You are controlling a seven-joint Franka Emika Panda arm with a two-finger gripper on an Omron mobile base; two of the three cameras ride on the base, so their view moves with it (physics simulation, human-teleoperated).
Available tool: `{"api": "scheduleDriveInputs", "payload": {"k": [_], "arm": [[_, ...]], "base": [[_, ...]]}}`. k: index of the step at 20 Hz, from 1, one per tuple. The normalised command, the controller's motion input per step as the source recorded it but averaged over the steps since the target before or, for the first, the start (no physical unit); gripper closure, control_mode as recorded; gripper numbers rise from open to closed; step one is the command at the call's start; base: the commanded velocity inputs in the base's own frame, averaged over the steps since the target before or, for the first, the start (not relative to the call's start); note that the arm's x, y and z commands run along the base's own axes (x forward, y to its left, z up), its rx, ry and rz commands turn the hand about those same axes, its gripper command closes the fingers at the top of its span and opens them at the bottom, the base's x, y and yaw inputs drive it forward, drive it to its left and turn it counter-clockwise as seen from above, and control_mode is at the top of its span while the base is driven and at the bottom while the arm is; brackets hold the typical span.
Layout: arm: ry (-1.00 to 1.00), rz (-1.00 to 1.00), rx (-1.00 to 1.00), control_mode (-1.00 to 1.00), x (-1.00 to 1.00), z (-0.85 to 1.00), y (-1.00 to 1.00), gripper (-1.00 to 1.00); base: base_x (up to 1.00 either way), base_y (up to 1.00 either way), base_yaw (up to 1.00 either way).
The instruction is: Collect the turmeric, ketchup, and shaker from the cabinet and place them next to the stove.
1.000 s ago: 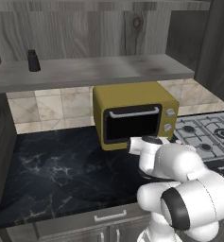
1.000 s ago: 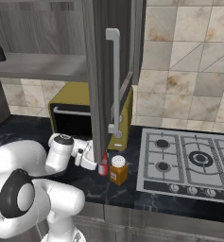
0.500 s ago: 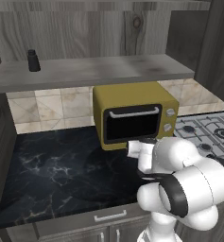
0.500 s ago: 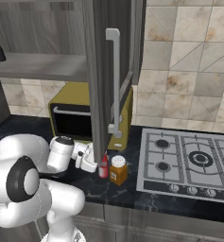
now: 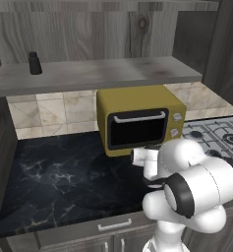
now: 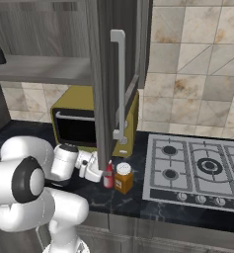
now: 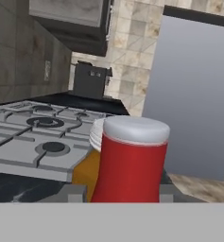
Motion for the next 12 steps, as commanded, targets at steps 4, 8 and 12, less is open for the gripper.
{"api": "scheduleDriveInputs", "payload": {"k": [4,8,12], "arm": [[0.00,0.00,0.00,-1.00,0.00,-0.13,-0.05,1.00],[0.00,0.00,0.00,-1.00,0.04,-0.11,-0.04,1.00],[0.00,0.00,0.00,-1.00,0.05,-0.10,0.00,1.00]], "base": [[0.00,0.00,0.00],[0.00,0.00,0.00],[0.00,0.00,0.00]]}}
